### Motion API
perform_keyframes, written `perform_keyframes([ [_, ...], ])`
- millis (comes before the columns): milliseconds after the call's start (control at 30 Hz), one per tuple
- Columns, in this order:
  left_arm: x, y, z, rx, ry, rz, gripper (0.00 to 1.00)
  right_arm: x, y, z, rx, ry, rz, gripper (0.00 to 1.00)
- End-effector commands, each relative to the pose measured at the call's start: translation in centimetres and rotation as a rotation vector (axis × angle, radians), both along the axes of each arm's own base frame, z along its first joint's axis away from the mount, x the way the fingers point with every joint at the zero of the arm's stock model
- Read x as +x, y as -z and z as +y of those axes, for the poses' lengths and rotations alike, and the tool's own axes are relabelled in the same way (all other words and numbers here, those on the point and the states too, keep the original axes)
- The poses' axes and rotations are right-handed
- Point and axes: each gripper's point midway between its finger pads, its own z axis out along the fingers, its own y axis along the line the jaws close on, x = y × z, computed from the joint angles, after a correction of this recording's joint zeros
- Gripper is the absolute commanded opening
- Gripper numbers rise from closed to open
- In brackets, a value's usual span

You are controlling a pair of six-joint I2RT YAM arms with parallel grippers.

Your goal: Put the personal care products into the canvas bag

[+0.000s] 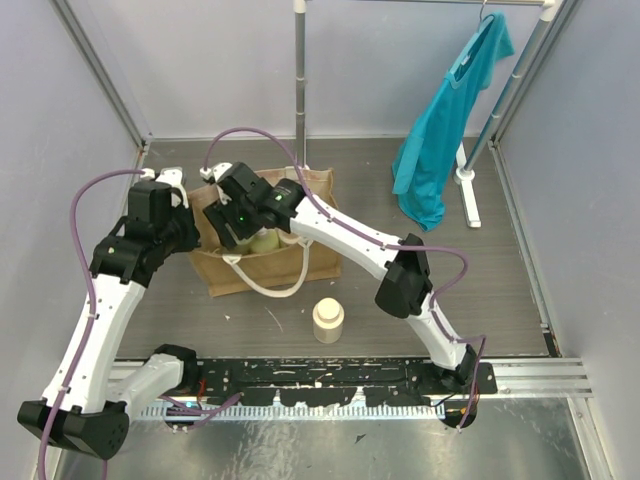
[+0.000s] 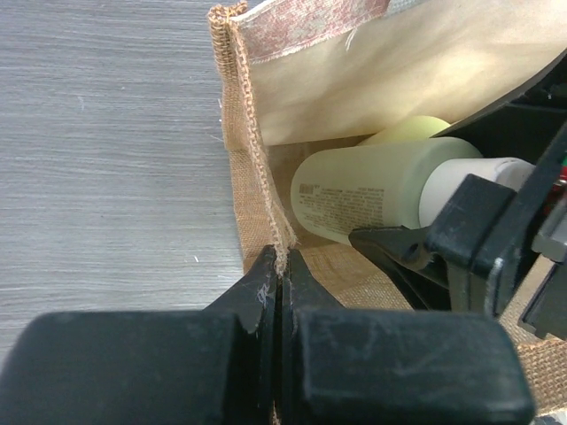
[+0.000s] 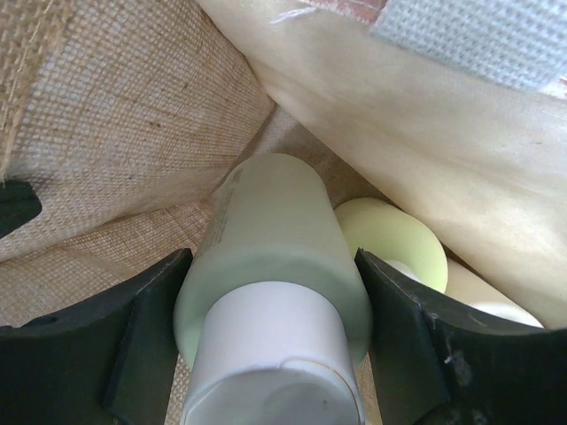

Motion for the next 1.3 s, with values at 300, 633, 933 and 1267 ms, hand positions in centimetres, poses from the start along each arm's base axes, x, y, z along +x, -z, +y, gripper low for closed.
perform_keyframes([
  [300,0.2,-1.2,0.1,-0.018,-0.011,-0.071,0.03,1.9,0.9,-2.6,-0.128,0.115,-0.03,0.01],
  [633,0.2,-1.4,0.2,-0.013,-0.011,-0.073,0.03,2.8,3.9,-5.7,-0.319,0.168,-0.065,0.01],
  [933,0.3,-0.9,0.2,-0.009,-0.013,-0.063,0.03,2.4,6.8,-7.5,-0.451,0.132,-0.049,0.02],
  [1267,0.6,-1.0,0.1,-0.024,-0.02,-0.086,0.03,2.1,9.7,-9.2,-0.565,0.111,-0.025,0.11],
])
